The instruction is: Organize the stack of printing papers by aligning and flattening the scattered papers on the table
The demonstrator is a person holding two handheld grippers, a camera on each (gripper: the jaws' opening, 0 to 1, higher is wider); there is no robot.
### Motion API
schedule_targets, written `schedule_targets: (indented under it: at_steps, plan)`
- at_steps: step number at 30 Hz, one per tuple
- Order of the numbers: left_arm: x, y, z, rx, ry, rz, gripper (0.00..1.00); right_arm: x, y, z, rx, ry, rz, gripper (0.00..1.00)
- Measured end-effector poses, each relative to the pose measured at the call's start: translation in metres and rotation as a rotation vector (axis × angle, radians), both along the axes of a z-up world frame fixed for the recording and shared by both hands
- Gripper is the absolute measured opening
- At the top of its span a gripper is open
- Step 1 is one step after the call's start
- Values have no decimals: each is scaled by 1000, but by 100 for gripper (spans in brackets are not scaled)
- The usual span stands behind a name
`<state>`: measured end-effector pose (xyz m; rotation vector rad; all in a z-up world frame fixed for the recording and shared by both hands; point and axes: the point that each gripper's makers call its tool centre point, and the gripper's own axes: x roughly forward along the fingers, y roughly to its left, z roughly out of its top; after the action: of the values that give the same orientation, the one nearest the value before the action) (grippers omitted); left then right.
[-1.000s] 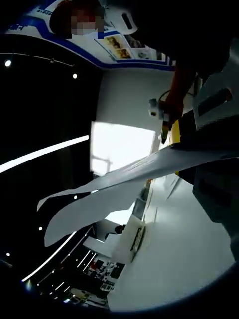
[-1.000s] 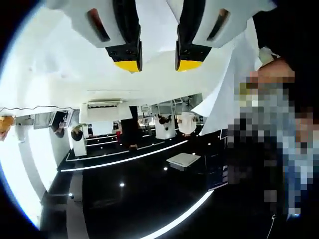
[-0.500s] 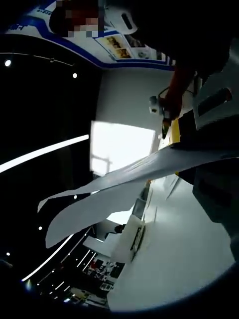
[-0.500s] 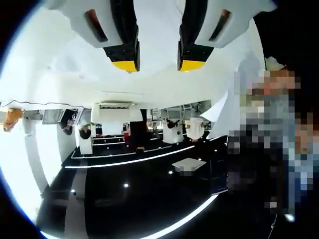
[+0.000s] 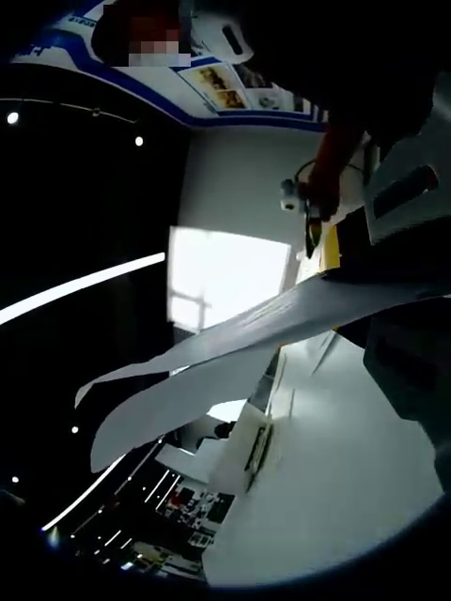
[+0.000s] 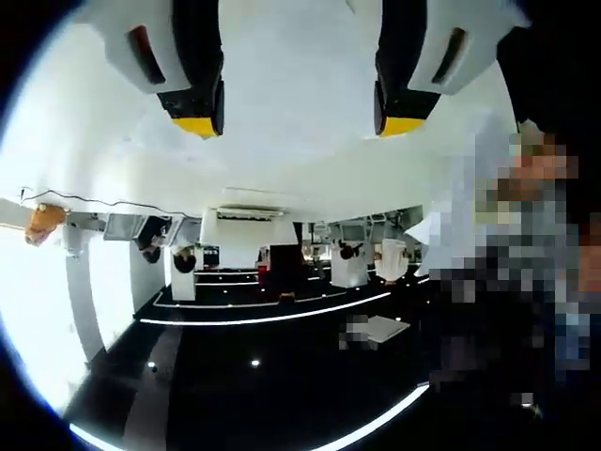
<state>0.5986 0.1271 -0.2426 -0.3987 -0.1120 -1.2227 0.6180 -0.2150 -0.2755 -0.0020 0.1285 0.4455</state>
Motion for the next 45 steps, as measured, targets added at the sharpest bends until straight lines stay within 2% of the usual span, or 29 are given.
schedule_targets:
  at_steps: [3,6,10,17,22,26,32,45]
  plan:
    - [0,0,0,0,-1,-1,6,0,-4,-3,12,11,-20,66]
    - [-1,0,0,0,-1,-2,6,0,-5,-13,-8,46,-29,71]
    - [-1,0,0,0,-2,-2,6,0,-7,-17,-16,59,-39,75]
    - [-2,0,1,0,-2,-3,6,5,-11,-11,-45,62,-52,78]
    - [-2,0,1,-1,-3,-4,6,10,-12,-8,-79,65,-57,79]
    - [-2,0,1,-2,-4,-5,6,12,-16,-16,-103,74,-74,79]
    - [-2,0,1,-4,-4,-7,6,16,-23,-22,-95,84,-93,78]
    - [-2,0,1,-2,-5,-7,6,28,-24,-20,-120,66,-74,76]
